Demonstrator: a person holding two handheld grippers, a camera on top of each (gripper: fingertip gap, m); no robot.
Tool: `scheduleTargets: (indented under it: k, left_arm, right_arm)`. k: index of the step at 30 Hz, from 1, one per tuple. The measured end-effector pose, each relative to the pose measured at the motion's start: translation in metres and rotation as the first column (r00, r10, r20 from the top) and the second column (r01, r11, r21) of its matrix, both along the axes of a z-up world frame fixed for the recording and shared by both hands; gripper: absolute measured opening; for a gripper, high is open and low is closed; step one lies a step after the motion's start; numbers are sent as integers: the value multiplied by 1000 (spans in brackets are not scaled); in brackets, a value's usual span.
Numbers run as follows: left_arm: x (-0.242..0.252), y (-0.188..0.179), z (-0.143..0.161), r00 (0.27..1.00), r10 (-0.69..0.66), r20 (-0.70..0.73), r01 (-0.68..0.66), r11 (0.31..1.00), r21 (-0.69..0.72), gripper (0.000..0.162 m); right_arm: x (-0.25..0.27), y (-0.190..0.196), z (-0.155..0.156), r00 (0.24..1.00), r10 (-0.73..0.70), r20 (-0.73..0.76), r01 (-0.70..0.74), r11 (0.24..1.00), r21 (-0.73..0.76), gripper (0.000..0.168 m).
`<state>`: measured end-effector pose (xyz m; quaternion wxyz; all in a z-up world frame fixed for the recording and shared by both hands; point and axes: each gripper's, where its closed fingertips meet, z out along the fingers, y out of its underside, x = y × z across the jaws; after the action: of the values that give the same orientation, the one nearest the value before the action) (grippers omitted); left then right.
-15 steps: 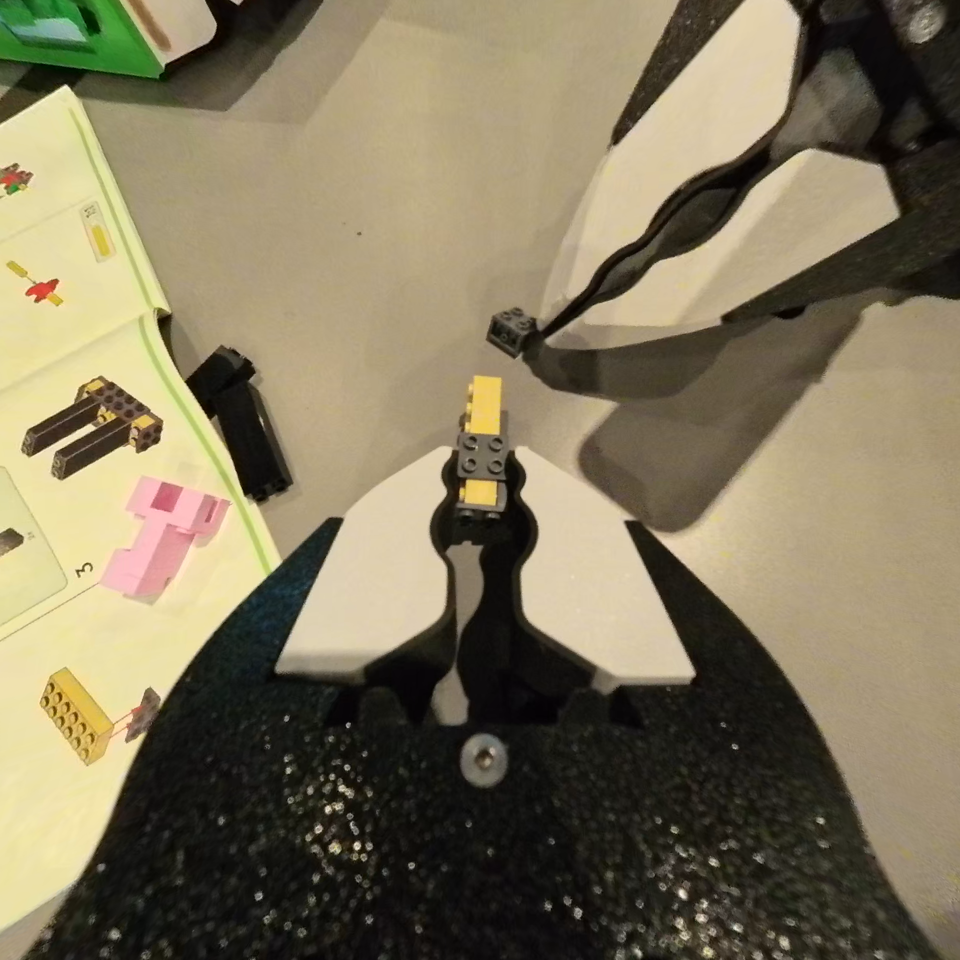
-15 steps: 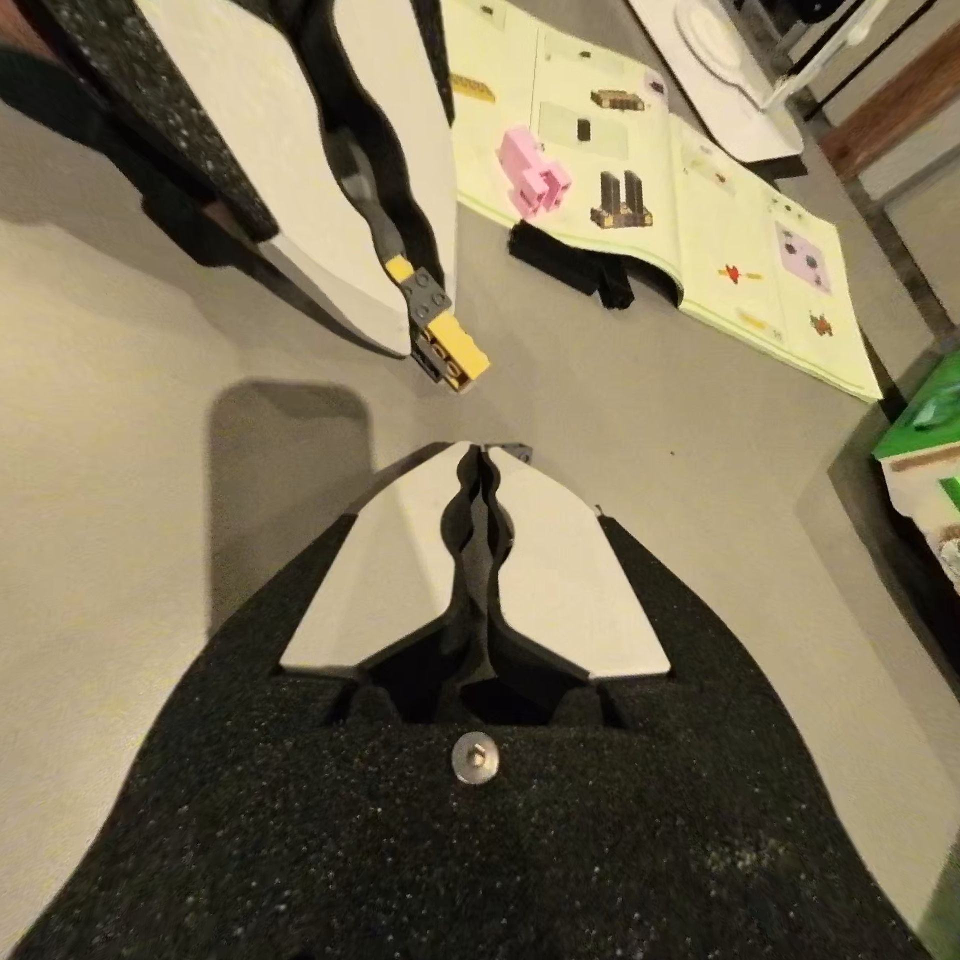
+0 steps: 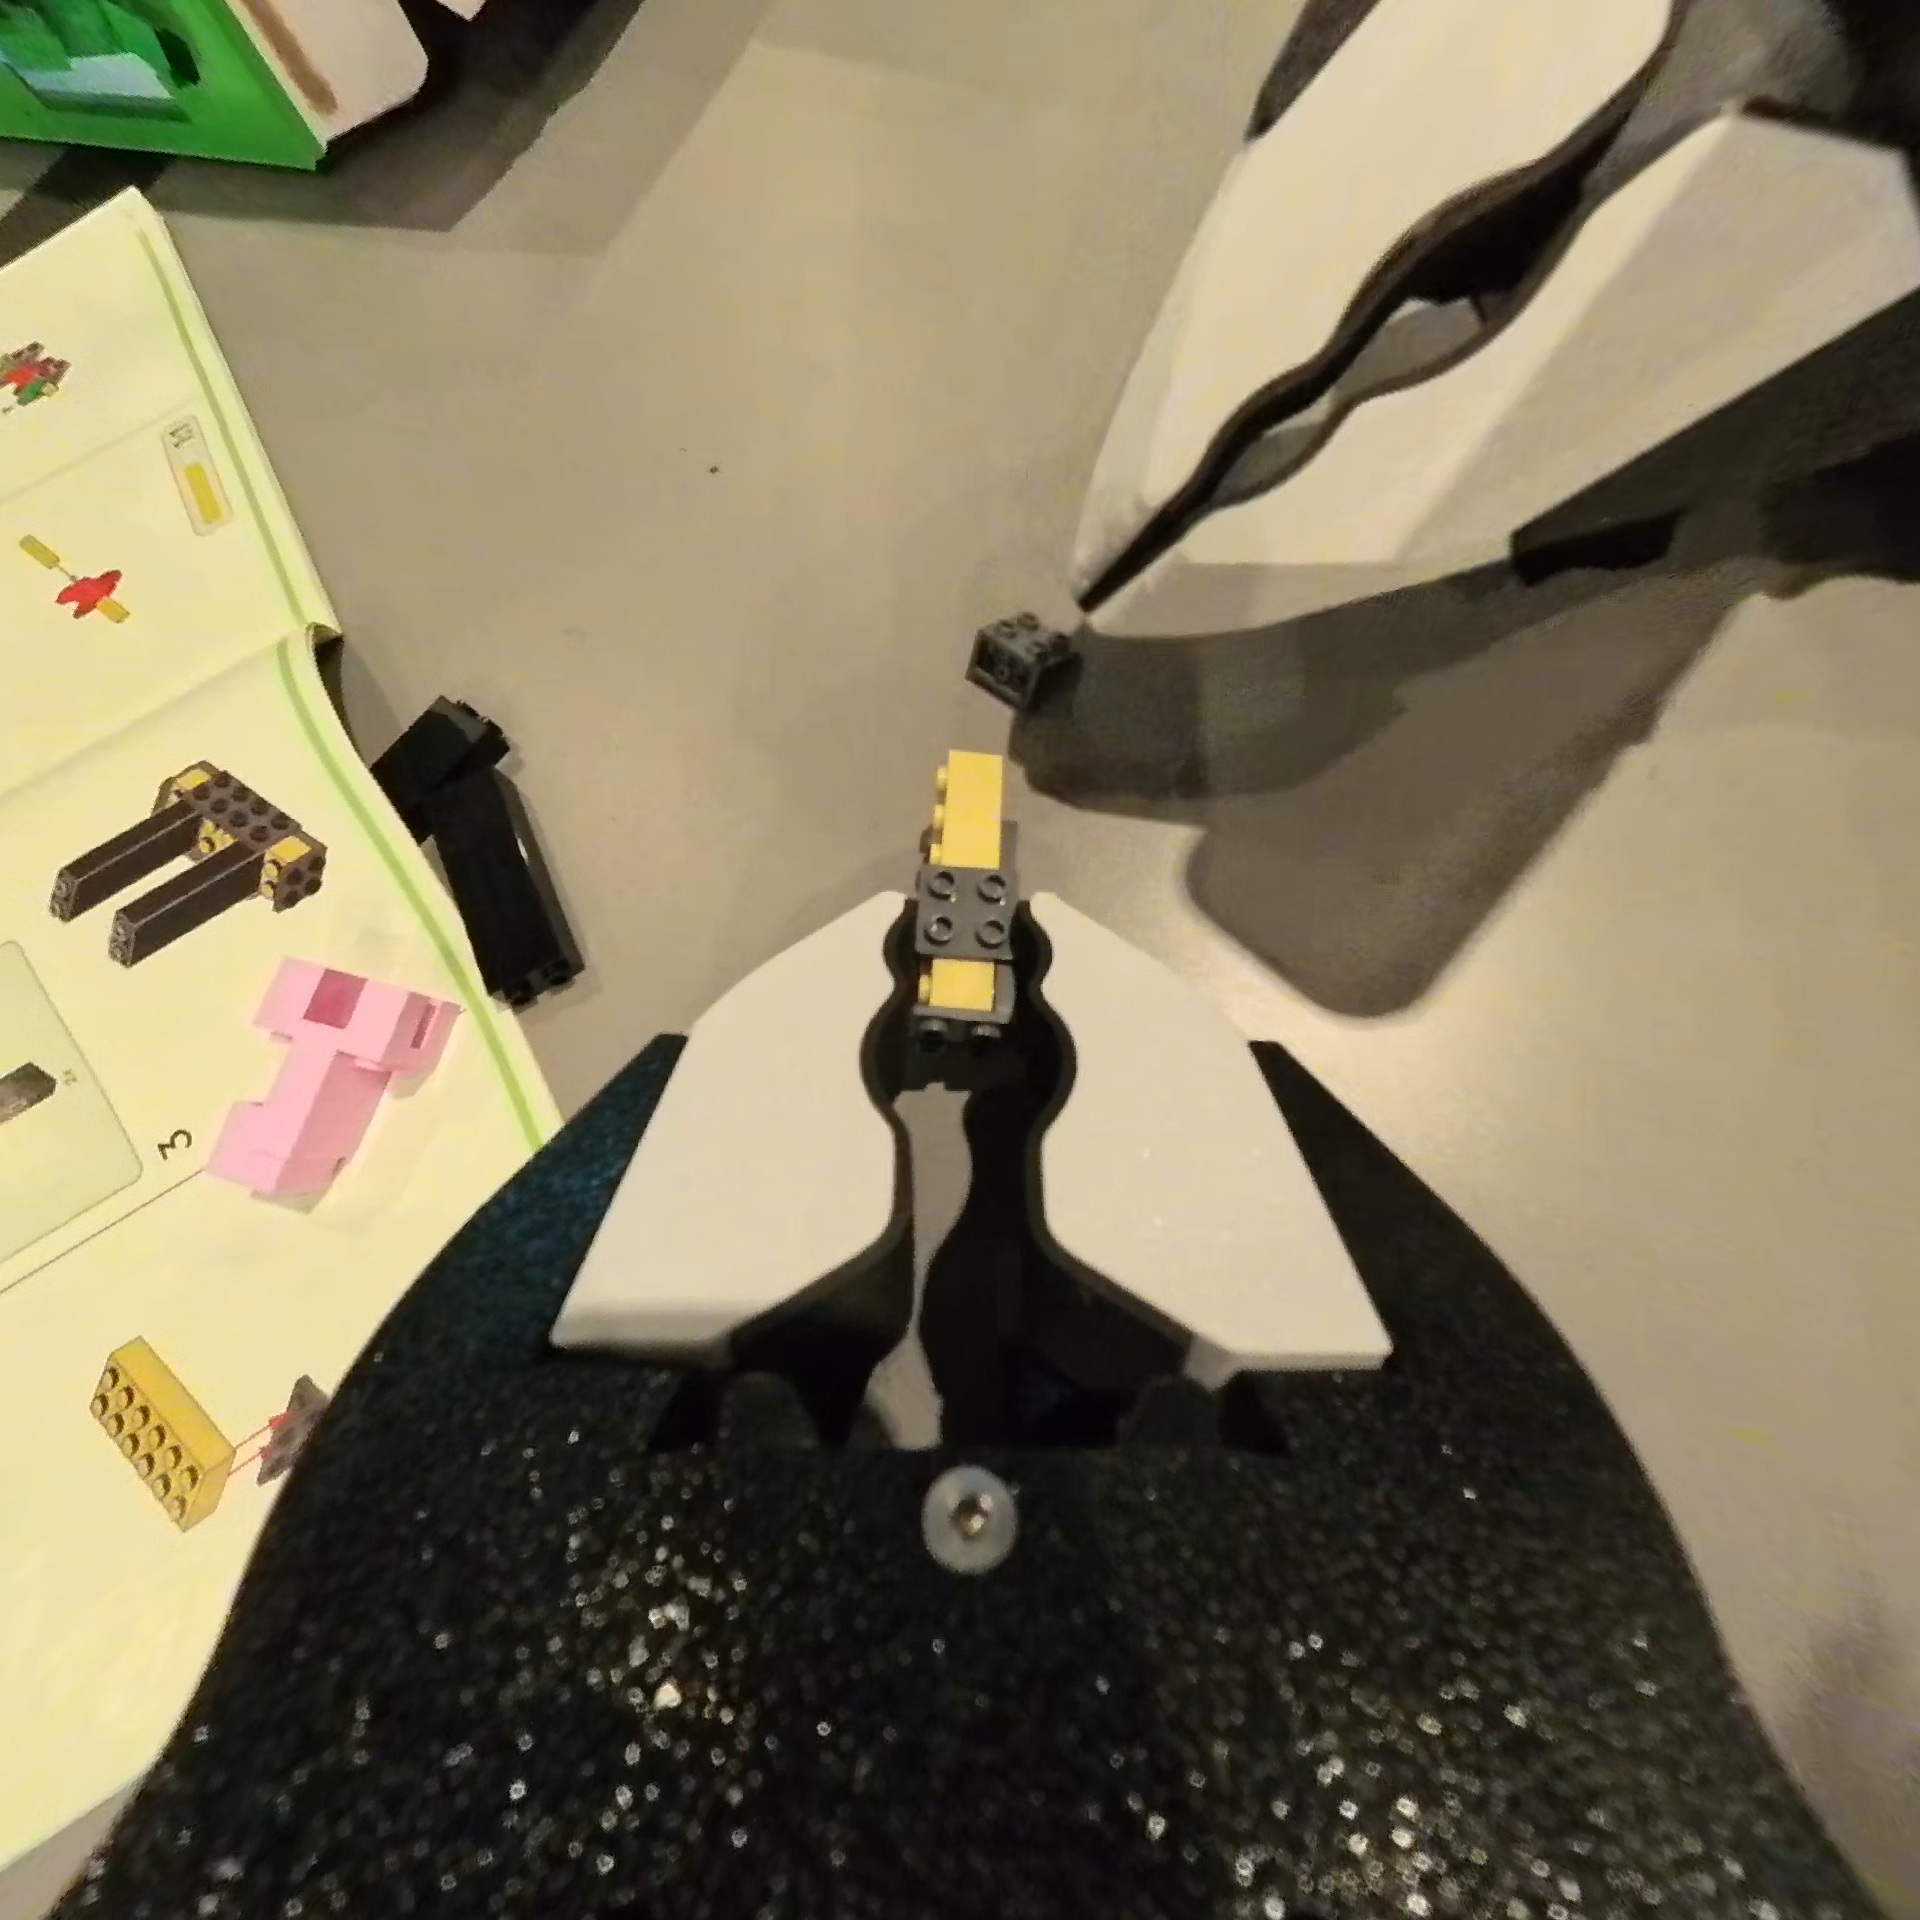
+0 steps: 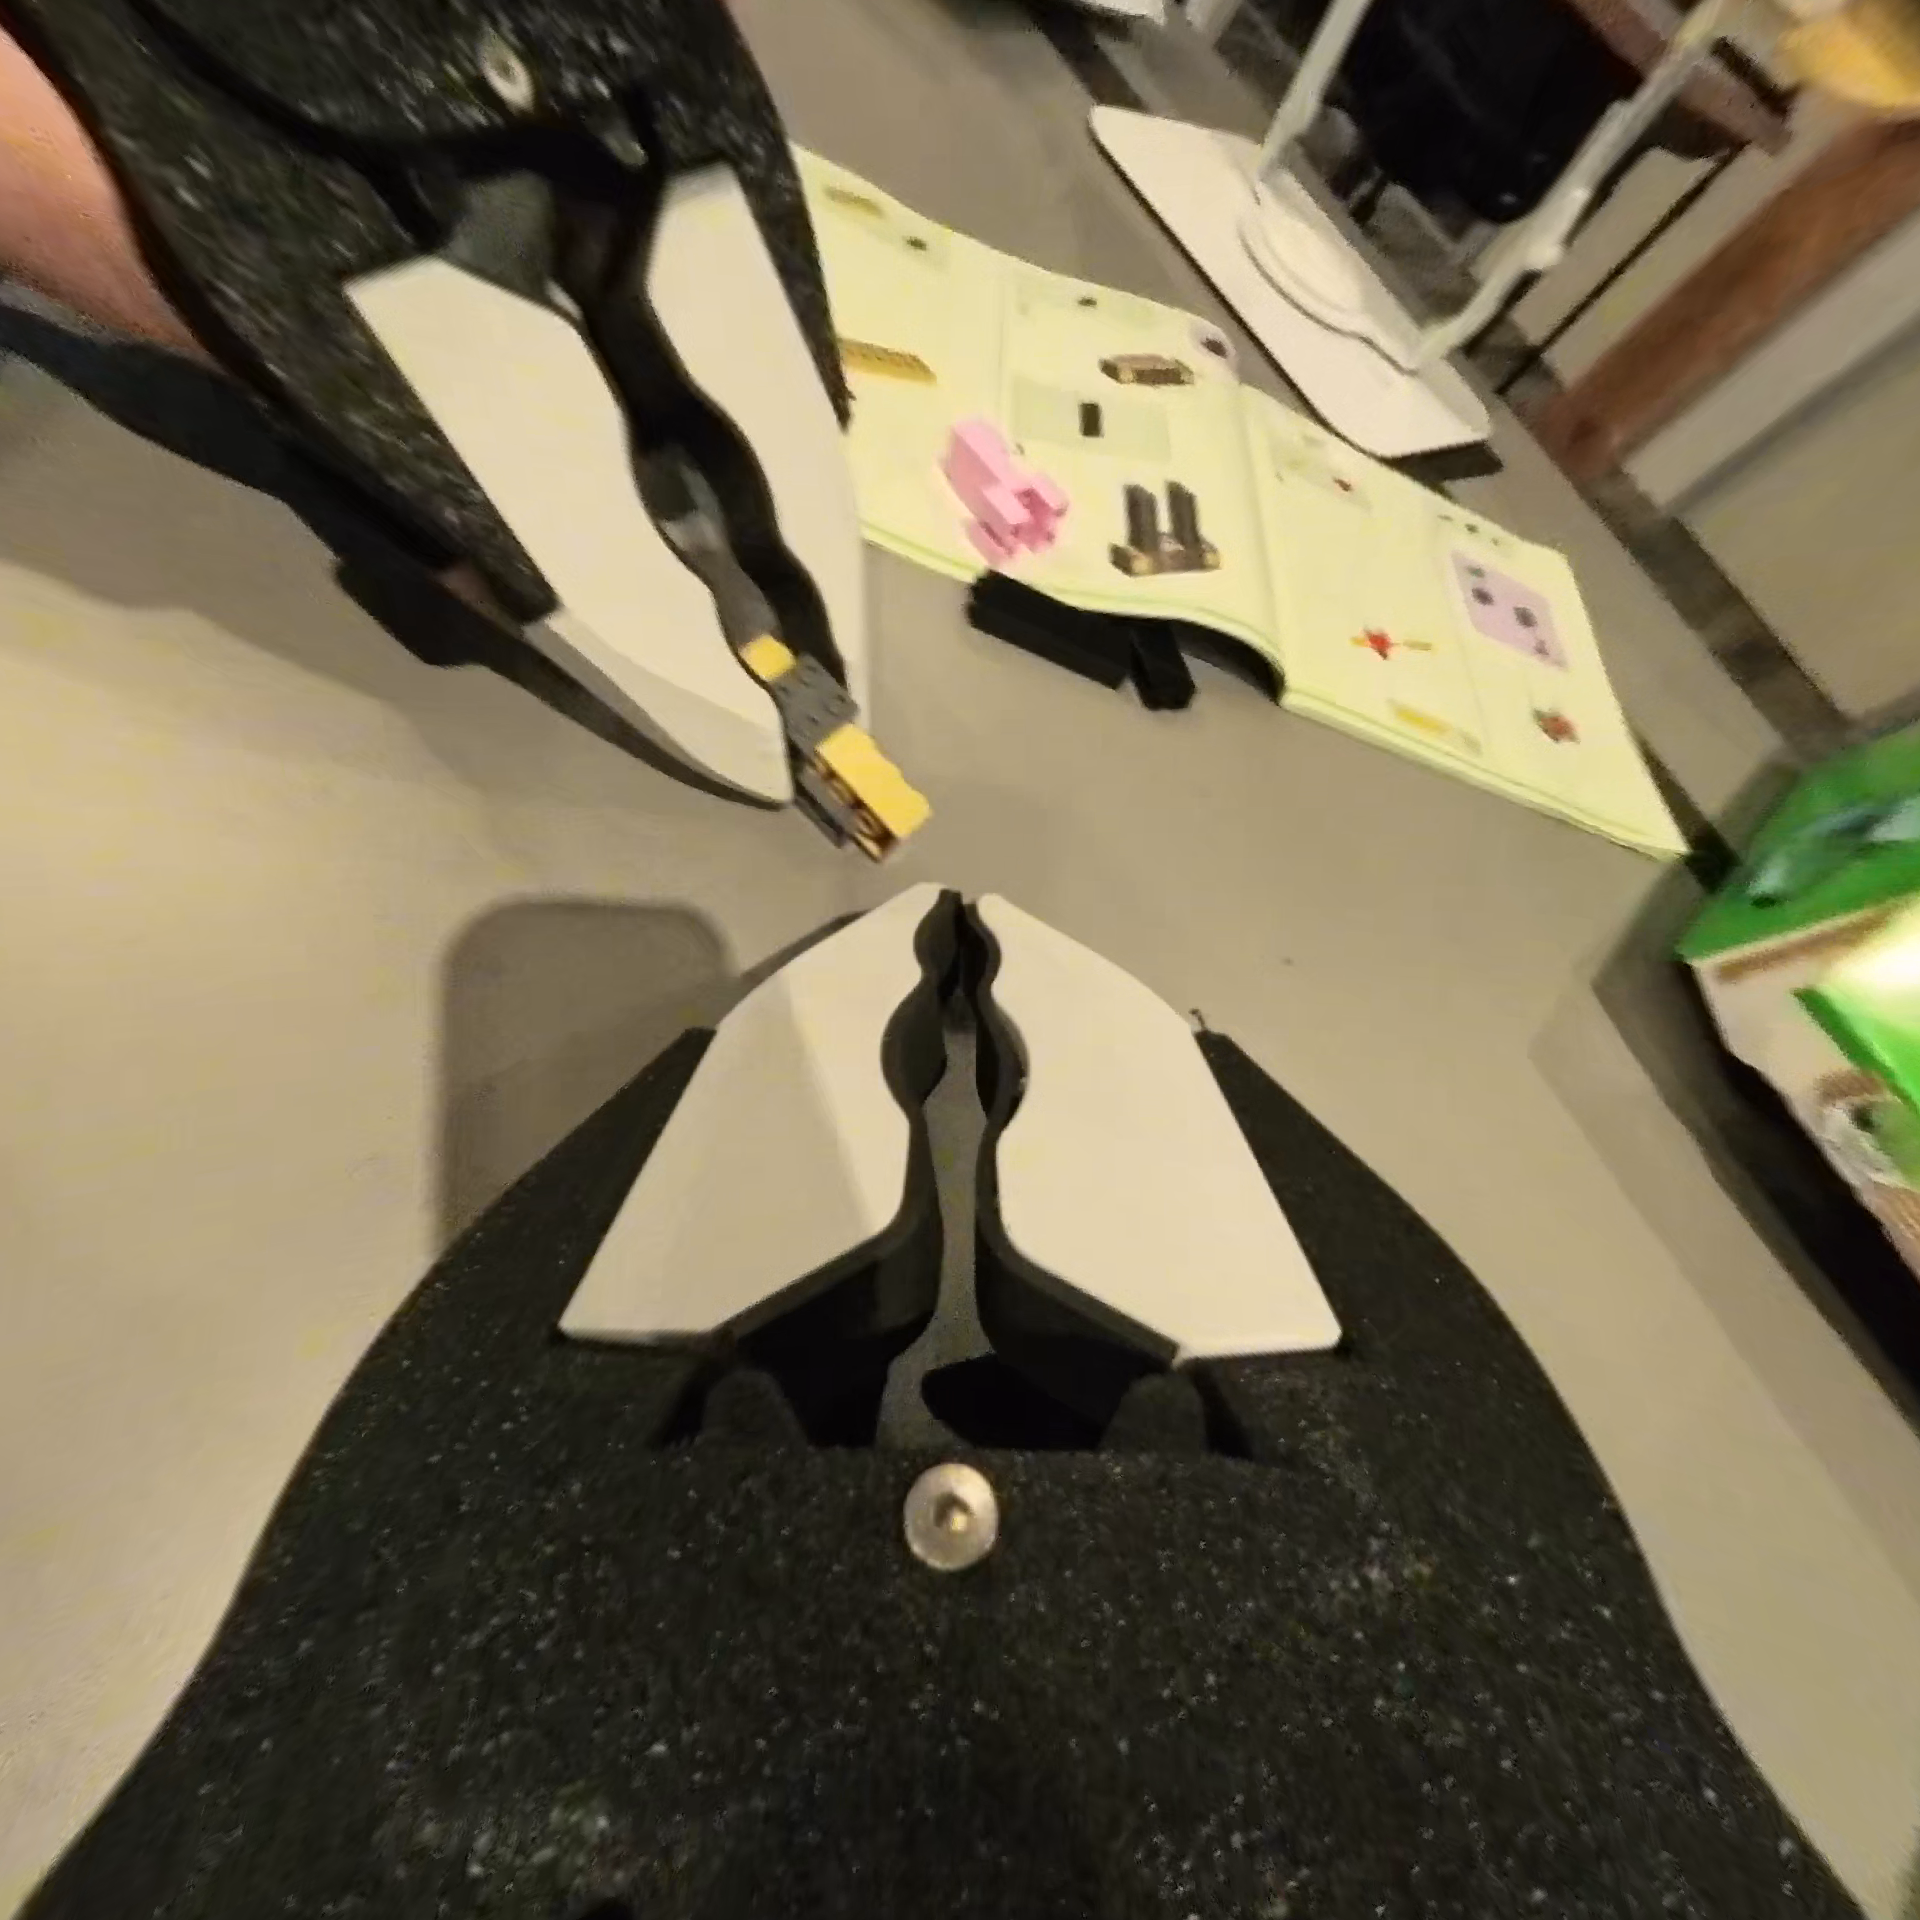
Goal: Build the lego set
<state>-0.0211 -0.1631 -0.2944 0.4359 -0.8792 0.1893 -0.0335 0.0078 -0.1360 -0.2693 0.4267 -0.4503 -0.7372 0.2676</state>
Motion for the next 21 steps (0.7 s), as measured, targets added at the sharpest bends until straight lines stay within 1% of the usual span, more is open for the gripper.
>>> scheduleTargets:
  k: [1,3,5,10,14,16,21]
  left_arm:
    - [0,-1,0,1000,-1,-5,1,1000,1,17]
    - [-1,-1,0,1000,-2,-10,2,1000,2,17]
    - [-1,-2,0,1000,1,-5,-1,1000,0,17]
    - [-2,-2,0,1000,2,5,-2,1000,-4,17]
    - [-2,-2,0,1000,2,2,-2,1000,-3,17]
    - [-2,-2,0,1000,2,2,-2,1000,-4,17]
    - [-1,-2,-1,1000,1,2,-1,1000,-6,17]
  right_arm:
    - [0,-5,-2,1000,19,21,-18,999,-33,0]
    - [-2,-7,-11,996,33,87,-25,996,-90,0]
    - [-3,-8,-16,993,40,115,-27,993,-110,0]
    - [-1,10,-22,988,-52,148,54,998,-9,0]
    - [-1,22,-22,986,-99,135,101,995,-9,0]
    - [-2,31,-23,979,-150,137,150,989,12,0]
    - [-5,14,-15,994,-62,86,61,998,13,0]
